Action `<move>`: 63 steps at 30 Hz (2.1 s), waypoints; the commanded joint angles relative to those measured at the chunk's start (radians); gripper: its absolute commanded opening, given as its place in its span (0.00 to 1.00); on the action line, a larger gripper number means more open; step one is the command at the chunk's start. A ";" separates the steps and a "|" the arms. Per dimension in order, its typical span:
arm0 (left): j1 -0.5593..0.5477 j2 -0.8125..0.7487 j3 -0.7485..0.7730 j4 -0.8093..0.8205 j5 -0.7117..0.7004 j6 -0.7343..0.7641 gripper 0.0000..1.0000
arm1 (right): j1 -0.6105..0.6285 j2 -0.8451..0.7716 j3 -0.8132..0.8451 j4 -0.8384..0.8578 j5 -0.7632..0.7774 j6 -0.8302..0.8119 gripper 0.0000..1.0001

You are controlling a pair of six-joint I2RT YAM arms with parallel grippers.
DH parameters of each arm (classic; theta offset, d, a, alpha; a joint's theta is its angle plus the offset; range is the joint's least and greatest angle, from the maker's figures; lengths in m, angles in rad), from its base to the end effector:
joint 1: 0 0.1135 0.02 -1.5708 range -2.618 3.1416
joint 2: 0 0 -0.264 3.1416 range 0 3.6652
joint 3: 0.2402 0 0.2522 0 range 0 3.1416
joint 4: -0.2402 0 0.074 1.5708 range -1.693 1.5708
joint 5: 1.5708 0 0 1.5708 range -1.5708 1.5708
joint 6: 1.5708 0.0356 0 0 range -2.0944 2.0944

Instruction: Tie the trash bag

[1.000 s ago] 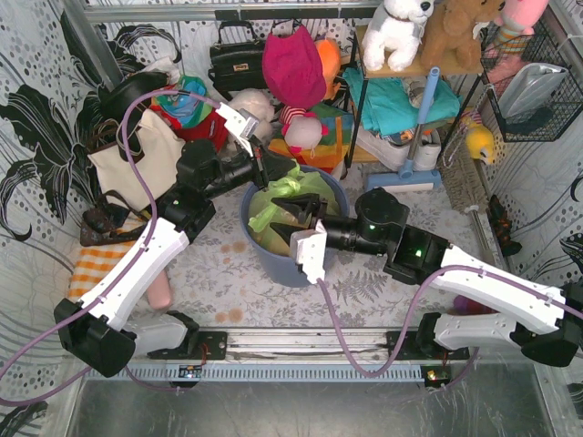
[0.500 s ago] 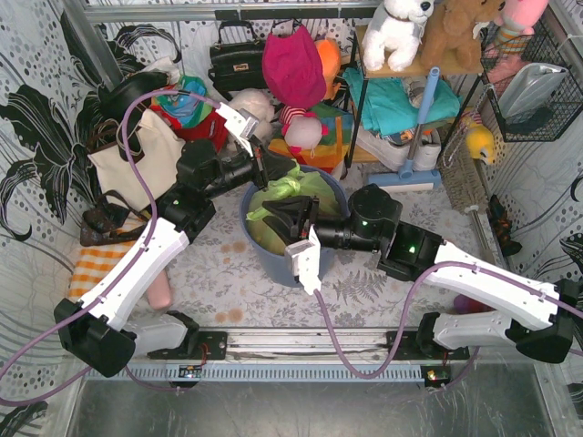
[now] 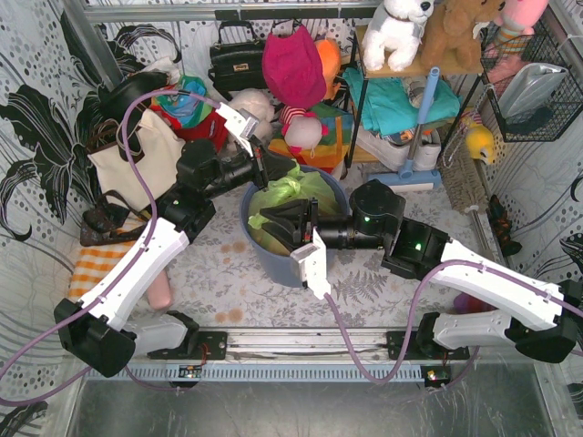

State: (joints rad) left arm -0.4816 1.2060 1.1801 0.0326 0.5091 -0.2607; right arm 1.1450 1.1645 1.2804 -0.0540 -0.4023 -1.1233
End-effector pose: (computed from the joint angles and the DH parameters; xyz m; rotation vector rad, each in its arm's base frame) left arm 0.2377 -0.1438 0.4145 0.5919 1.5413 -0.9705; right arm 0.0941 0.2413 0.4505 -1.4846 0.3367 0.3205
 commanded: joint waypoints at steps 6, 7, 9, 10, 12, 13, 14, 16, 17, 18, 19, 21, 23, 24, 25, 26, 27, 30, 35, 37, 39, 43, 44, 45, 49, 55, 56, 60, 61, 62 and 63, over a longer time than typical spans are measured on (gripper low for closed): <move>0.006 -0.011 0.006 0.059 0.004 0.000 0.00 | 0.007 0.004 0.022 -0.015 0.026 -0.046 0.27; 0.006 -0.011 0.006 0.060 0.004 0.000 0.00 | 0.007 0.010 0.022 -0.016 0.032 -0.055 0.27; 0.007 -0.013 0.004 0.060 0.003 0.000 0.00 | 0.006 0.022 0.025 -0.014 0.046 -0.068 0.27; 0.006 -0.014 0.004 0.059 0.002 0.000 0.00 | 0.006 0.027 0.025 -0.014 0.053 -0.078 0.26; 0.007 -0.016 0.003 0.057 0.002 0.002 0.00 | 0.007 0.034 0.027 -0.022 0.061 -0.094 0.26; 0.007 -0.015 0.003 0.055 0.002 0.003 0.00 | 0.006 0.037 0.030 -0.030 0.062 -0.097 0.26; 0.006 -0.017 0.003 0.053 0.002 0.003 0.00 | 0.006 0.038 0.034 -0.040 0.061 -0.100 0.26; 0.007 -0.018 0.003 0.054 0.002 0.004 0.00 | 0.006 0.038 0.034 -0.050 0.060 -0.101 0.26; 0.006 -0.017 0.003 0.054 0.002 0.005 0.00 | 0.006 0.037 0.034 -0.055 0.059 -0.101 0.26; 0.006 -0.018 0.004 0.053 0.000 0.005 0.00 | 0.006 0.035 0.035 -0.062 0.057 -0.101 0.27; 0.006 -0.016 0.004 0.053 0.002 0.006 0.00 | 0.006 0.034 0.036 -0.067 0.054 -0.100 0.27; 0.007 -0.017 0.004 0.052 0.000 0.005 0.00 | 0.007 0.031 0.034 -0.073 0.051 -0.099 0.27; 0.006 -0.019 0.006 0.050 0.001 0.006 0.00 | 0.006 0.028 0.033 -0.077 0.053 -0.100 0.27; 0.006 -0.020 0.006 0.050 0.002 0.006 0.00 | 0.006 0.030 0.031 -0.078 0.055 -0.102 0.28; 0.007 -0.020 0.006 0.049 0.001 0.006 0.00 | 0.006 0.032 0.030 -0.078 0.057 -0.106 0.28; 0.006 -0.020 0.007 0.048 0.000 0.008 0.00 | 0.007 0.034 0.029 -0.074 0.063 -0.109 0.28; 0.007 -0.020 0.007 0.047 0.001 0.008 0.00 | 0.008 0.036 0.027 -0.070 0.068 -0.112 0.28; 0.006 -0.022 0.007 0.042 -0.004 0.011 0.00 | 0.008 0.048 0.028 -0.070 0.074 -0.119 0.29; 0.006 -0.025 0.007 0.042 -0.005 0.012 0.00 | 0.010 0.074 0.064 -0.111 0.096 -0.115 0.42; 0.006 -0.025 0.006 0.041 -0.006 0.012 0.00 | 0.011 0.076 0.060 -0.105 0.116 -0.130 0.43; 0.006 -0.024 0.006 0.043 -0.006 0.012 0.00 | 0.010 0.078 0.055 -0.097 0.121 -0.136 0.44; 0.006 -0.028 0.006 0.042 -0.003 0.014 0.00 | 0.013 0.089 0.053 -0.071 0.143 -0.144 0.40; 0.006 -0.028 0.005 0.042 -0.003 0.014 0.00 | 0.015 0.093 0.054 -0.066 0.154 -0.150 0.39; 0.007 -0.029 0.004 0.042 -0.005 0.015 0.00 | 0.017 0.097 0.054 -0.061 0.164 -0.157 0.37; 0.006 -0.033 0.001 0.040 -0.007 0.017 0.00 | 0.021 0.114 0.059 -0.044 0.206 -0.173 0.28; 0.007 -0.038 0.000 0.040 -0.008 0.018 0.00 | 0.036 0.110 0.014 0.080 0.277 -0.202 0.17; 0.006 -0.039 0.000 0.040 -0.009 0.018 0.00 | 0.041 0.112 0.004 0.109 0.294 -0.210 0.14; 0.006 -0.040 0.000 0.044 -0.006 0.015 0.00 | 0.056 0.134 0.001 0.171 0.356 -0.239 0.11; 0.006 -0.040 -0.002 0.043 -0.006 0.015 0.00 | 0.057 0.142 0.006 0.169 0.365 -0.241 0.13; 0.007 -0.042 -0.002 0.044 -0.006 0.015 0.00 | 0.060 0.148 0.011 0.170 0.375 -0.243 0.16; 0.007 -0.040 -0.002 0.043 -0.006 0.015 0.00 | 0.064 0.155 0.014 0.169 0.384 -0.249 0.18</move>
State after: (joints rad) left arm -0.4812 1.1881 1.1801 0.0311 0.5083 -0.2565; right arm 1.1969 1.2926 1.2892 0.0448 -0.0849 -1.3346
